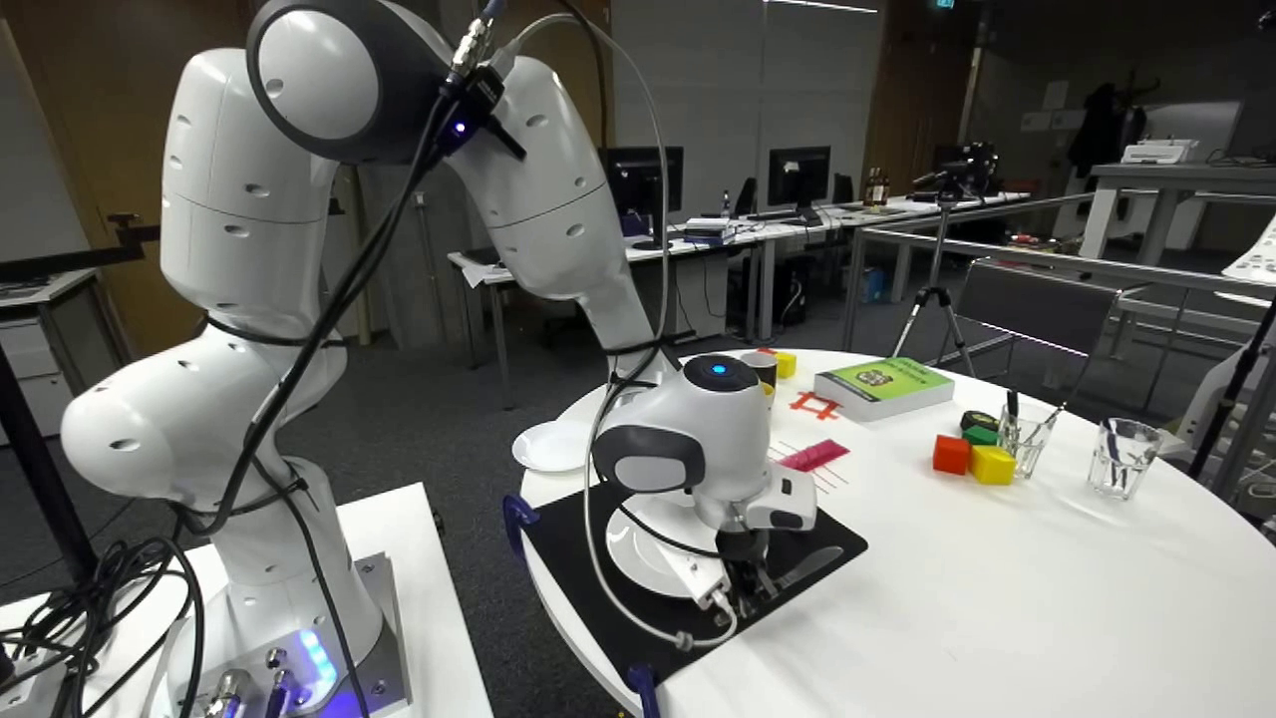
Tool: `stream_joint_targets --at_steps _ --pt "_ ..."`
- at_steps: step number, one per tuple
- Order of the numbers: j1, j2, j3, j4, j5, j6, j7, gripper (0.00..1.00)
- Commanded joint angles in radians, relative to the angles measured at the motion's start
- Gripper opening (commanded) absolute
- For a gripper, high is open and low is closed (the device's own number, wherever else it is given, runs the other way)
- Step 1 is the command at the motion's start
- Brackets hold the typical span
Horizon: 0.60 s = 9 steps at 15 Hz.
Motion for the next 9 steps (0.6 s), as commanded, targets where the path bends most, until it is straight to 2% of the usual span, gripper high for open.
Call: stream_joint_targets --at_steps 1,9 --pt "0.027 0.014 -0.026 0.035 -0.028 -0.034 0.042 0.04" --pt "0.095 0.053 -0.082 0.067 -0.078 -0.055 0.066 0.04"
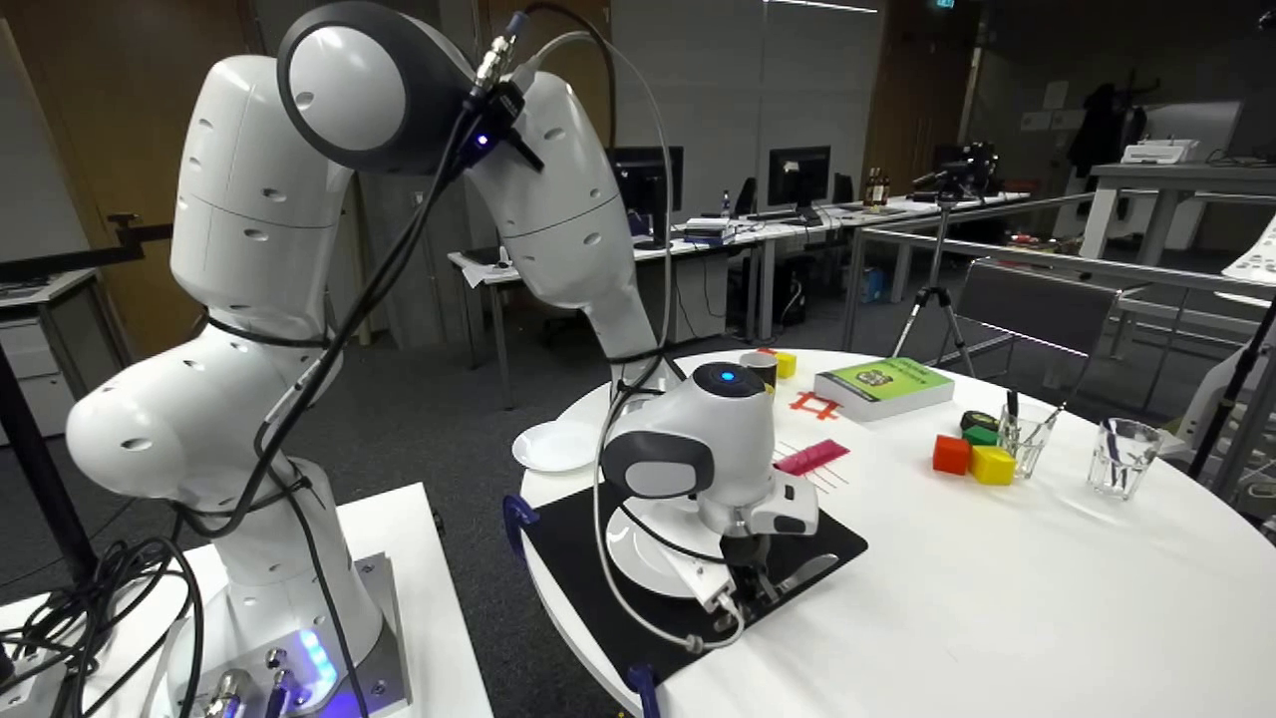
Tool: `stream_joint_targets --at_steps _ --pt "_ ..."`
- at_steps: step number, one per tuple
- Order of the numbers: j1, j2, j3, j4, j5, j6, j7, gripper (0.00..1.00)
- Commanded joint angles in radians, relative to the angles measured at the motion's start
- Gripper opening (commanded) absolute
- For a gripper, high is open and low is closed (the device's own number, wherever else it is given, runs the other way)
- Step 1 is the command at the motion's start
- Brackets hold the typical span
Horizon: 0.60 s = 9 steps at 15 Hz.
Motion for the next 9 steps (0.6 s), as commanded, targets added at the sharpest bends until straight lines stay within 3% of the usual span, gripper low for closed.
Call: stream_joint_targets --at_steps 1,7,8,9 --pt "0.040 0.018 -0.033 0.038 -0.040 -0.037 0.037 0.04" --pt "0.069 0.031 -0.050 0.059 -0.047 -0.055 0.039 0.04" --pt "0.077 0.034 -0.057 0.063 -0.050 -0.057 0.044 0.12" --pt "0.082 0.035 -0.062 0.067 -0.053 -0.063 0.047 0.42"
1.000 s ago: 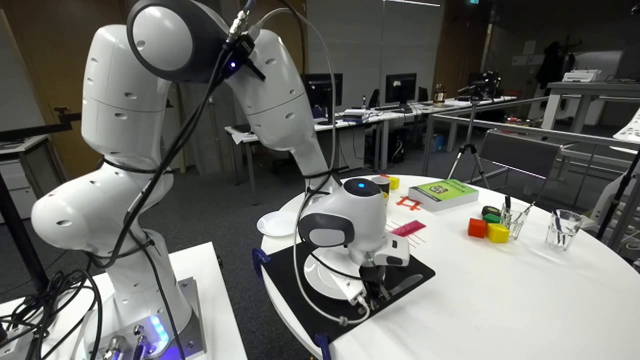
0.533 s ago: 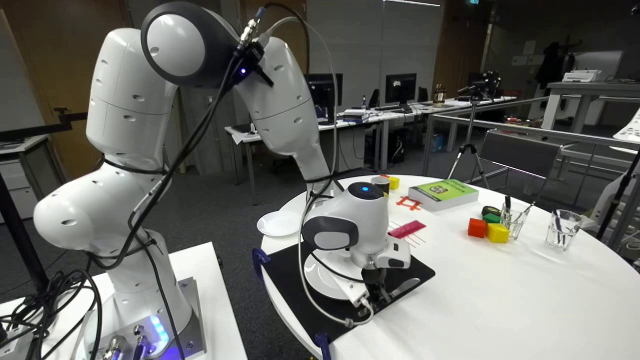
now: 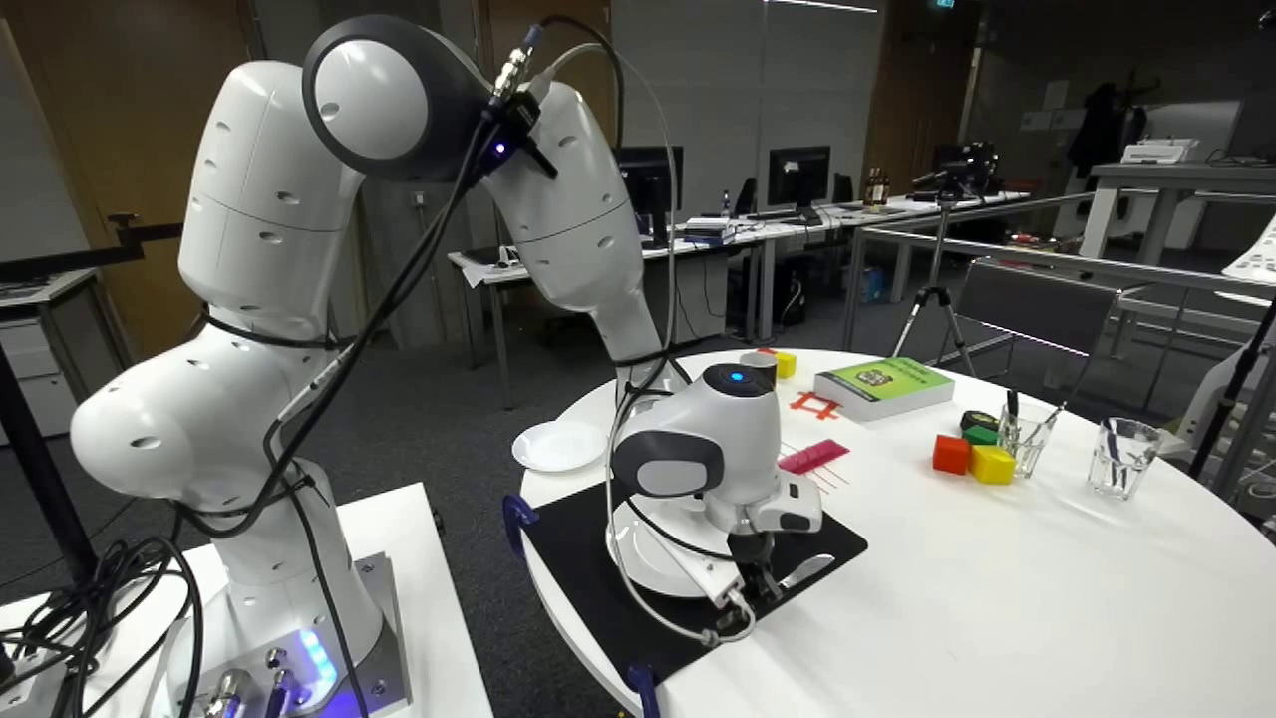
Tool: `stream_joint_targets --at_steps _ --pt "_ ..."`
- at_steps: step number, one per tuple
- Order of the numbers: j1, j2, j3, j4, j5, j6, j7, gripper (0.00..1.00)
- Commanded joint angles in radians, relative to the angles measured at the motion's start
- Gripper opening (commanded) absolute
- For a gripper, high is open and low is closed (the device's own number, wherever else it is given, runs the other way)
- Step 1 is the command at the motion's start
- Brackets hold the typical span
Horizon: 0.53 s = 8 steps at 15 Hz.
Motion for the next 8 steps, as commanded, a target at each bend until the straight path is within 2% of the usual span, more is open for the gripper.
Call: stream_joint_targets --at_steps 1,8 --pt "0.035 0.004 -0.034 0.028 -0.034 -0.037 0.045 0.43" --pt "0.045 0.005 -0.051 0.036 -0.043 -0.045 0.054 0.95"
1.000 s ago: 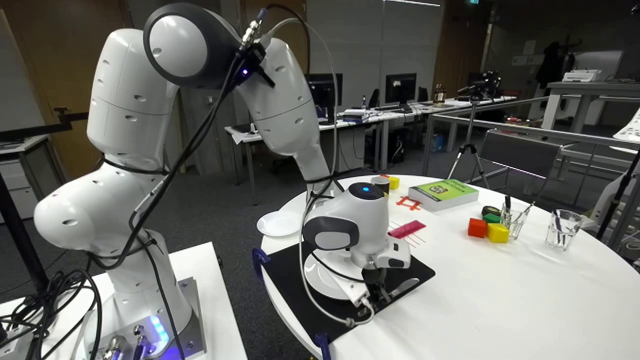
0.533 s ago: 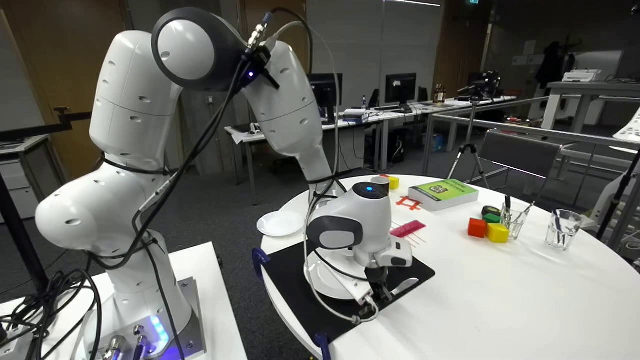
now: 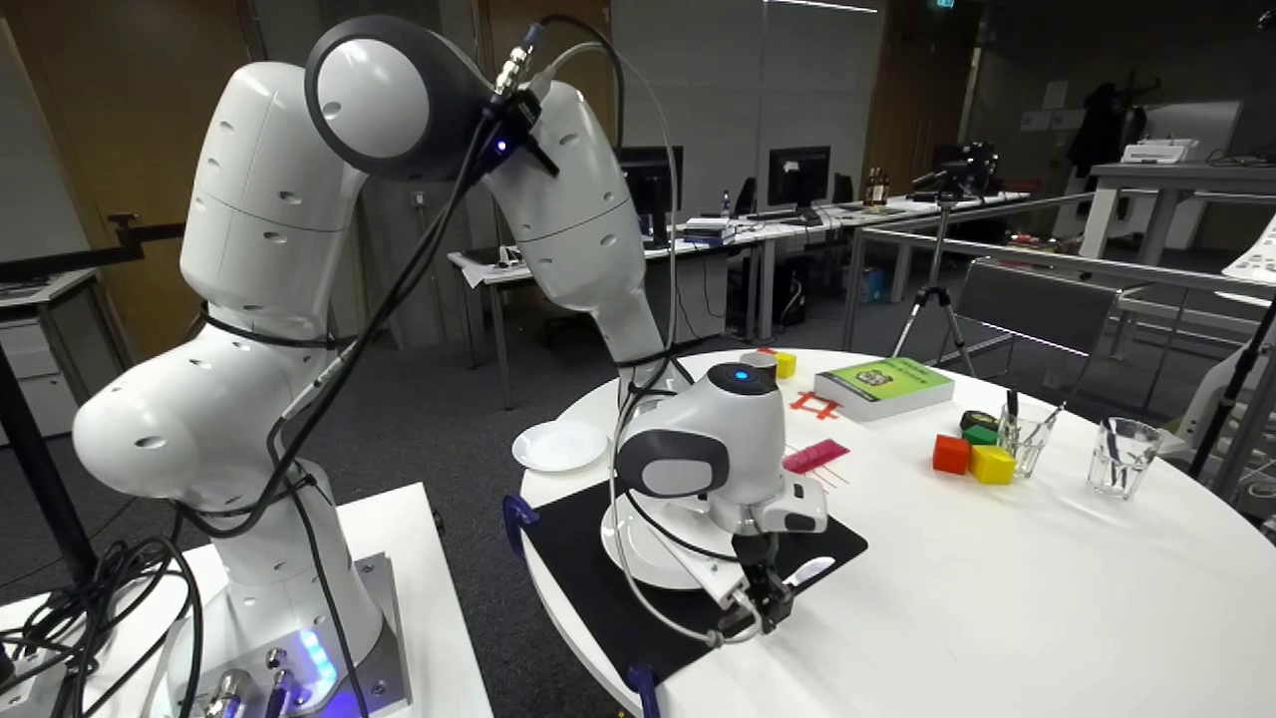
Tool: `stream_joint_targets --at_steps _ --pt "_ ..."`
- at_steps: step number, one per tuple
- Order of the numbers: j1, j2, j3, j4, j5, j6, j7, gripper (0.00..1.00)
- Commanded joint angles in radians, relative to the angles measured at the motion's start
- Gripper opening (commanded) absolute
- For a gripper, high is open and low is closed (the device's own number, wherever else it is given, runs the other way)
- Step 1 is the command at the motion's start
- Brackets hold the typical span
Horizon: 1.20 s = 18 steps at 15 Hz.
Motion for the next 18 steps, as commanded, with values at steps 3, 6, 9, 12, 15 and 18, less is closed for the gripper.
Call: stream_joint_targets --at_steps 3,6,9,12,15,18 --pt "0.022 0.003 -0.020 0.028 -0.026 -0.041 0.040 1.00" --pt "0.027 0.002 -0.023 0.033 -0.025 -0.058 0.042 1.00" --pt "0.045 -0.009 -0.044 0.030 -0.034 -0.061 0.057 1.00" --pt "0.112 -0.055 -0.122 0.011 -0.076 -0.075 0.136 1.00" --pt "0.163 -0.103 -0.182 -0.002 -0.118 -0.088 0.204 1.00" --pt "0.194 -0.144 -0.213 -0.002 -0.142 -0.101 0.245 1.00"
